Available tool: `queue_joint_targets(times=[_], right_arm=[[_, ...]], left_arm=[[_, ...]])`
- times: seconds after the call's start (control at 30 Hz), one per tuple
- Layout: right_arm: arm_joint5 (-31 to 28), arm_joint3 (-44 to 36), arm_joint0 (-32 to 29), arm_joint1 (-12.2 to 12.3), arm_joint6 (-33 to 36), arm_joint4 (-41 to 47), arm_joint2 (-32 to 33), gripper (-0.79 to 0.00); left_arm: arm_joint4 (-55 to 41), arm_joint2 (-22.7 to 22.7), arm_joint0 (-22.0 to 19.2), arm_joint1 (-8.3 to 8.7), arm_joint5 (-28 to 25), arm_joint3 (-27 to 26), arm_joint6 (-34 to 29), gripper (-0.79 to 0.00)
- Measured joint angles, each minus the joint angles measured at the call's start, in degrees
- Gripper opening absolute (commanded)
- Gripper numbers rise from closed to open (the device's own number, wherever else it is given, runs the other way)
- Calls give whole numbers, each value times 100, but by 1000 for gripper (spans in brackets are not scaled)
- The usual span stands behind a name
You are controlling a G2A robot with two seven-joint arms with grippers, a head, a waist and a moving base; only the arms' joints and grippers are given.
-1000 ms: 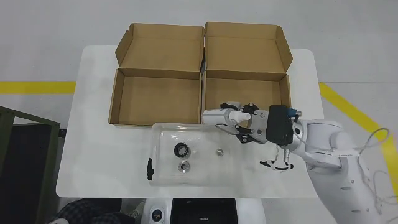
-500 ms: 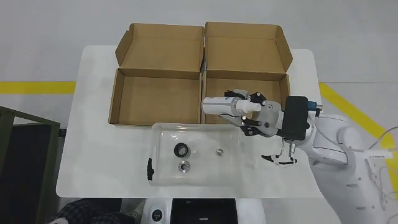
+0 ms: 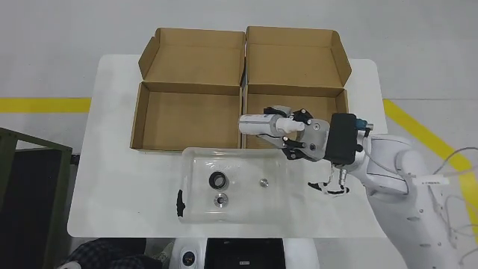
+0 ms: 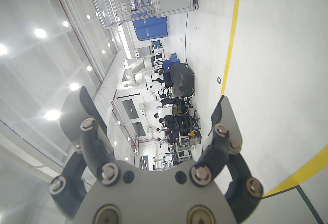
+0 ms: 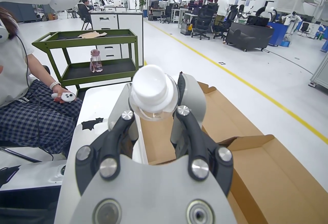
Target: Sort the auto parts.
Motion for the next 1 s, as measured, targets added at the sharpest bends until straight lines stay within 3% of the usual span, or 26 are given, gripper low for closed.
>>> queue_joint_targets(times=[1.0], right_arm=[[999,2056,1459,-143,1307,-926,-998,-785]], left_arm=[[0,0,0,0,0,0,0,0]])
